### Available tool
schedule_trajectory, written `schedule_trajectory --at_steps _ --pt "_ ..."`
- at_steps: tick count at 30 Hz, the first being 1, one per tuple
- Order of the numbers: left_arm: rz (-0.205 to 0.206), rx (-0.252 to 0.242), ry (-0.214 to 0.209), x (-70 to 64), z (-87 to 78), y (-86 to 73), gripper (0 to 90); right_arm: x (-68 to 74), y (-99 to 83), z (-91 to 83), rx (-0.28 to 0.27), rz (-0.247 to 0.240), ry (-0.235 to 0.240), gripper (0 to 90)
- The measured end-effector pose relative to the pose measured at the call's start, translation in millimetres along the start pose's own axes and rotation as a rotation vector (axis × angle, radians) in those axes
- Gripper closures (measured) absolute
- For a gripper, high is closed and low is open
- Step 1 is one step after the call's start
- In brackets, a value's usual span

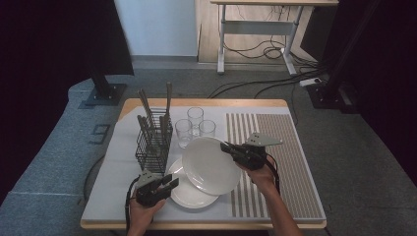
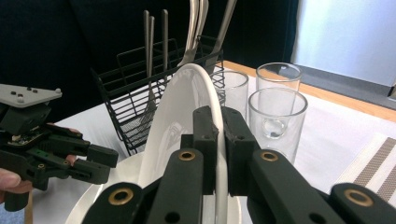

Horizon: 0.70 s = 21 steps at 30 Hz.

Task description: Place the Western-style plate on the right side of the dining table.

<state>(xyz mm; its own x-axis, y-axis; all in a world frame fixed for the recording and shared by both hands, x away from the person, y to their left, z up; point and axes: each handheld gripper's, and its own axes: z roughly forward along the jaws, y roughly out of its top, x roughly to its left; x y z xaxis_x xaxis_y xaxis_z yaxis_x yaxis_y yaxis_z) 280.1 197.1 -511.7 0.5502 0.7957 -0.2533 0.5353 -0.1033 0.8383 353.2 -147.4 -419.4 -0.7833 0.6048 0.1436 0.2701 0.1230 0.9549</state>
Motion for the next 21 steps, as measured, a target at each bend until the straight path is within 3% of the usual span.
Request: schedule_trajectory --at_steps 21 --pt "0.007 0.008 -0.007 -1.2 0.7 -0.5 61.9 -6.7 3.3 -6.7 -0.044 0.029 -0.023 85.8"
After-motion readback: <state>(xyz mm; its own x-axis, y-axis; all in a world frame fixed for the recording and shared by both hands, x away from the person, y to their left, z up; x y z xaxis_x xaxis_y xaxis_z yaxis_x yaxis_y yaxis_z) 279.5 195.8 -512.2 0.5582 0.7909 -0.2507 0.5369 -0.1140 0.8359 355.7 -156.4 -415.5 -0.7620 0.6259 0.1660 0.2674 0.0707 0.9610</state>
